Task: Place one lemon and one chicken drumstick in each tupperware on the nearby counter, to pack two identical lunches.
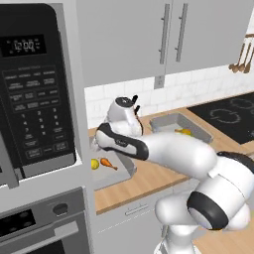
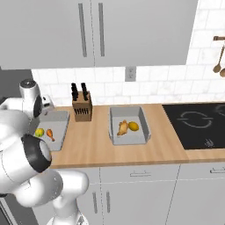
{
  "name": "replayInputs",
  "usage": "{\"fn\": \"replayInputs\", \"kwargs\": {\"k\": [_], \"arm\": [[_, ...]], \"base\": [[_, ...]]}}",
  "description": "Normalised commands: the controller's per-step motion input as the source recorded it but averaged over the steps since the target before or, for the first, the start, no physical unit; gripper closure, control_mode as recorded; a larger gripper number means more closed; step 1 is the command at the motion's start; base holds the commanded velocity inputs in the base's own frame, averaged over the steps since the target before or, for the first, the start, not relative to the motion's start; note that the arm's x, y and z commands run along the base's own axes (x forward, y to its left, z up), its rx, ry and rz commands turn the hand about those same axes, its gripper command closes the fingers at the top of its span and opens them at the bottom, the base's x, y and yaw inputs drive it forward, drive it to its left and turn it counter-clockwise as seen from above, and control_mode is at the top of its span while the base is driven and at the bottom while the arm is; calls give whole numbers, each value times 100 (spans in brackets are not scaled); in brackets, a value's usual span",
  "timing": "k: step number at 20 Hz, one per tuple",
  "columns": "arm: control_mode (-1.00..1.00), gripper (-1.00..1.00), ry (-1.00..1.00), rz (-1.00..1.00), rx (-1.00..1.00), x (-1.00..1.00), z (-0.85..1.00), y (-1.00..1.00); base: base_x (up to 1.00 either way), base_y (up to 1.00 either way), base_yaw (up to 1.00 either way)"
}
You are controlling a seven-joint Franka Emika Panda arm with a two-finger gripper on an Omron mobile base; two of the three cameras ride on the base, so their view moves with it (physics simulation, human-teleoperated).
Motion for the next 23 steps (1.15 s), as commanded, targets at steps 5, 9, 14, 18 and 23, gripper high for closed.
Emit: {"fn": "replayInputs", "kwargs": {"k": [5,9,14,18,23], "arm": [[-100,-100,-31,0,30,-100,4,-100],[-100,-100,-36,0,27,-100,97,-100],[-100,-100,-37,0,33,-99,100,-100],[-100,-100,-39,0,34,-81,49,-75],[-100,-100,-2,0,-1,-3,0,0]], "base": [[0,0,0],[0,0,0],[0,0,0],[0,0,0],[0,0,0]]}}
